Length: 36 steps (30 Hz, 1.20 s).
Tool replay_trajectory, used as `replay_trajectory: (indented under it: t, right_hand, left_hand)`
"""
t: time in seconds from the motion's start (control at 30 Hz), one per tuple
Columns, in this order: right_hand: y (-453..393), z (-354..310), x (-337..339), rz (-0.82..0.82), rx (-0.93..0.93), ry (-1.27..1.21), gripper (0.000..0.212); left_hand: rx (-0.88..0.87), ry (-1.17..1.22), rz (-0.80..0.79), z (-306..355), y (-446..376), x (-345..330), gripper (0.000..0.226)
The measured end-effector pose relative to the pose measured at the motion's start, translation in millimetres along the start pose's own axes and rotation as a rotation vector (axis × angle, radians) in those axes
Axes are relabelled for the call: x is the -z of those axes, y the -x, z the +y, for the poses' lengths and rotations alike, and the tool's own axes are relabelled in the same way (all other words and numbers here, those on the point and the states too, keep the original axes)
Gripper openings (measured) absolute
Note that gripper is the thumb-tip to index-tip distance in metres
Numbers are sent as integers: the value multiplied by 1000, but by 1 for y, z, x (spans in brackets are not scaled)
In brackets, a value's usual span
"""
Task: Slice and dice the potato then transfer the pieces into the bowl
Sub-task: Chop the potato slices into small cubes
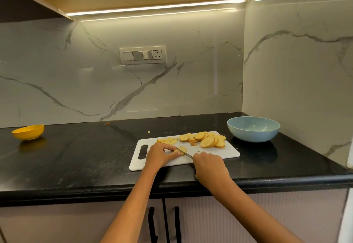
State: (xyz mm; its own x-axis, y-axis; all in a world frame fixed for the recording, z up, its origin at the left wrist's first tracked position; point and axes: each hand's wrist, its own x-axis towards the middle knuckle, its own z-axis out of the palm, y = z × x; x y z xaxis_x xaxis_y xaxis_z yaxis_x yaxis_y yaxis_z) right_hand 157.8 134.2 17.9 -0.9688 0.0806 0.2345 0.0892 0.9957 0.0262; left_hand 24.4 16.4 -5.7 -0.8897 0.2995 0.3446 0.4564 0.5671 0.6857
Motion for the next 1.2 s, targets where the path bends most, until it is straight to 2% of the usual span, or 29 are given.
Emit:
replay_trajectory:
  t: [0.1, 0.23, 0.33, 0.47, 0.87, 1.03, 1.2]
  right_hand:
    - [-9, -5, 0, -1, 1, -15, 25]
    - [-16, -6, -1, 27, -100, -191, 25]
    - [-16, -6, -2, 23, -120, -276, 23]
    - [-18, -3, -4, -4, -100, -293, 23]
    - [-23, -8, -2, 8, -26, -108, 26]
    - [-28, -4, -1, -27, 6, -64, 25]
    - [-11, 2, -5, 8, 8, -23, 25]
  left_hand:
    - [1, 2, -6, 0, 2, 0, 23]
    - [8, 61, 53, -3, -1, -1, 26]
    - [24, 100, 134, -4, -3, -1, 19]
    - [6, 88, 118, -5, -3, -1, 8]
    - [-100, -79, 61, -1, -4, -2, 8]
    - [-141, -184, 91, 3, -2, -6, 10]
    - [-169, -157, 77, -1, -6, -5, 9]
